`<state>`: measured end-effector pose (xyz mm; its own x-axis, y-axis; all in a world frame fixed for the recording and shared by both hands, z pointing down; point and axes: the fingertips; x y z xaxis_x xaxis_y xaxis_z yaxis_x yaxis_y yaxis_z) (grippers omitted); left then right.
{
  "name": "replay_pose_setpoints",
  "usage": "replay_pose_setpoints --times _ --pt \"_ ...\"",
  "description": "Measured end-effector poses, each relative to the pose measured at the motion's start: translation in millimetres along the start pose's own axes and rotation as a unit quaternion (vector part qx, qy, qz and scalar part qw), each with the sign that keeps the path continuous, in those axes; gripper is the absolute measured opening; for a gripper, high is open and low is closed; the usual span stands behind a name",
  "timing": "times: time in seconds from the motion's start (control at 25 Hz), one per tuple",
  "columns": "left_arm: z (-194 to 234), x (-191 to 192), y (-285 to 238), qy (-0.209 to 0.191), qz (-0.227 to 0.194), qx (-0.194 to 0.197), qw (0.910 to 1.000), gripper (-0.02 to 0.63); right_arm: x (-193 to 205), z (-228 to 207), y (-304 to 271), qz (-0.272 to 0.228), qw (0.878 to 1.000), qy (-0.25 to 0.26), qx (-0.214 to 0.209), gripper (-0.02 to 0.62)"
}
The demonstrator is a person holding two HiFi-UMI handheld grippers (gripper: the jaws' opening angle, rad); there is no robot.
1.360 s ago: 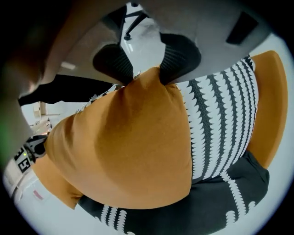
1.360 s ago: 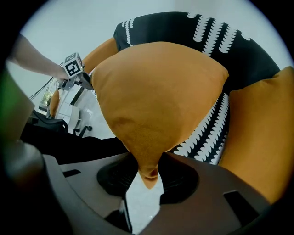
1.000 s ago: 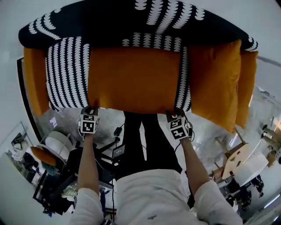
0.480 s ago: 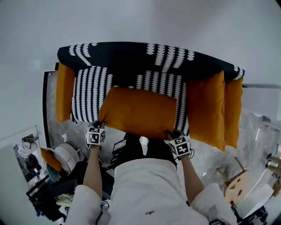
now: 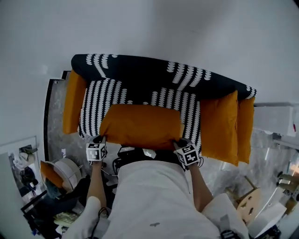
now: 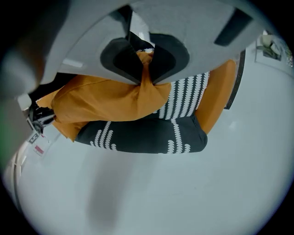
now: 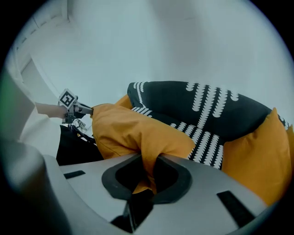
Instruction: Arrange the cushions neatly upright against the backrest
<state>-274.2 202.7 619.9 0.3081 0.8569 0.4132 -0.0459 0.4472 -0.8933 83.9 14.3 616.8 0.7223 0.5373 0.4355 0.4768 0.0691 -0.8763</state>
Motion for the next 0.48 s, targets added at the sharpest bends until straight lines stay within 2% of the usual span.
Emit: replay_pose_setpoints --times 0.24,0.48 --pt "89 -27 14 -0.001 -0.007 0.021 0.9998 0.048 -78 49 -42 -0.005 1.0 0.018 0.013 0.049" --pt "168 -1 40 0.06 -0.023 0.045 0.9969 0.048 -192 98 -82 -0.014 0.997 0.072 0.032 0.048"
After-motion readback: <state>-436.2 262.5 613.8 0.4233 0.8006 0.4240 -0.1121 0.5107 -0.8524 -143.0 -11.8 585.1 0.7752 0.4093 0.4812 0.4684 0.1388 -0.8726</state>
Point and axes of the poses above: the fingertips, and each gripper's own axes: y backward along the fingers, z to its left, x out of its underside, and after that the axes turned 6 degrees about x, right-handed
